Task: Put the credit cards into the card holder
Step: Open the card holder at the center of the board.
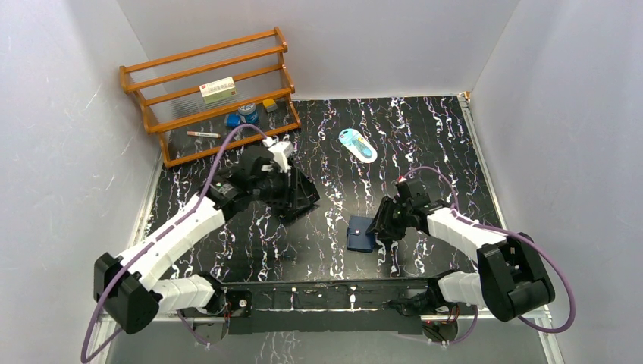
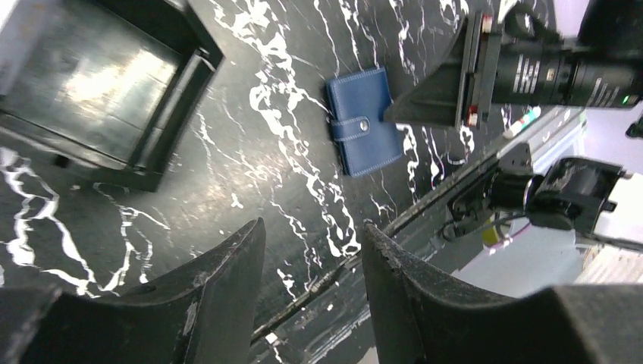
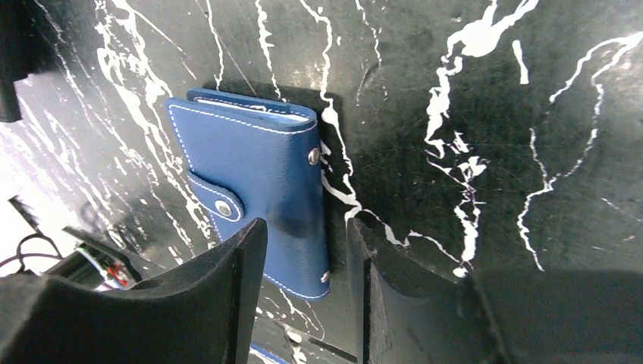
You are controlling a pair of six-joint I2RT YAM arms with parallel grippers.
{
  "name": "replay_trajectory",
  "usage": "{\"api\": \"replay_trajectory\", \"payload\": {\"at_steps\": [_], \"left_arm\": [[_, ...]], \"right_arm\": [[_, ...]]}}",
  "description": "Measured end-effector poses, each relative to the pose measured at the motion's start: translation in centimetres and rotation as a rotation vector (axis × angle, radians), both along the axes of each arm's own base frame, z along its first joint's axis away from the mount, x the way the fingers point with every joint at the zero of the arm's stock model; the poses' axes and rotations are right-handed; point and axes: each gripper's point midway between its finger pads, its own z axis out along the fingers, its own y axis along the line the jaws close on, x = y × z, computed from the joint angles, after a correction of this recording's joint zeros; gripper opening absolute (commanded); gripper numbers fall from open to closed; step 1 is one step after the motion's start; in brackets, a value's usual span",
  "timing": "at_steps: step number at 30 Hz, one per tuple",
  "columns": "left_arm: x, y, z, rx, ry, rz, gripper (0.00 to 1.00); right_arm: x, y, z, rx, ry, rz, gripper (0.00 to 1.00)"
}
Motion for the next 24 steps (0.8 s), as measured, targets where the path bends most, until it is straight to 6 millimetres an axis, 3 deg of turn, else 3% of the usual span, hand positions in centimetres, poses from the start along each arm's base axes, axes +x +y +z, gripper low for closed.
{"api": "replay_trajectory", "payload": {"at_steps": [8, 10, 15, 20, 24], "left_arm": [[-2.3, -3.9, -3.4, 0.091, 0.083, -0.068, 0.5], [-2.5, -4.4, -4.5, 0.113, 0.111, -0.068, 0.5], [-2.7, -5.6, -6.5, 0.134, 0.167, -0.063, 0.51], [-2.5, -7.0, -7.5, 0.109, 0.198, -0.062, 0.55], [-2.4, -8.1, -8.0, 0.09, 0.205, -0.073, 0.56]], "right_arm": [[0.6, 1.4, -0.2, 0.099, -0.042, 0.003, 0.45], [0.8, 1.8, -0.2, 0.122, -0.046, 0.009, 0.36], [1.0, 1.8, -0.6, 0.121, -0.042, 0.002, 0.02], [1.2, 2.3, 0.9, 0.163, -0.067, -0.009, 0.0], [1.5, 2.8, 3.2, 0.224, -0.112, -0.026, 0.0]]}}
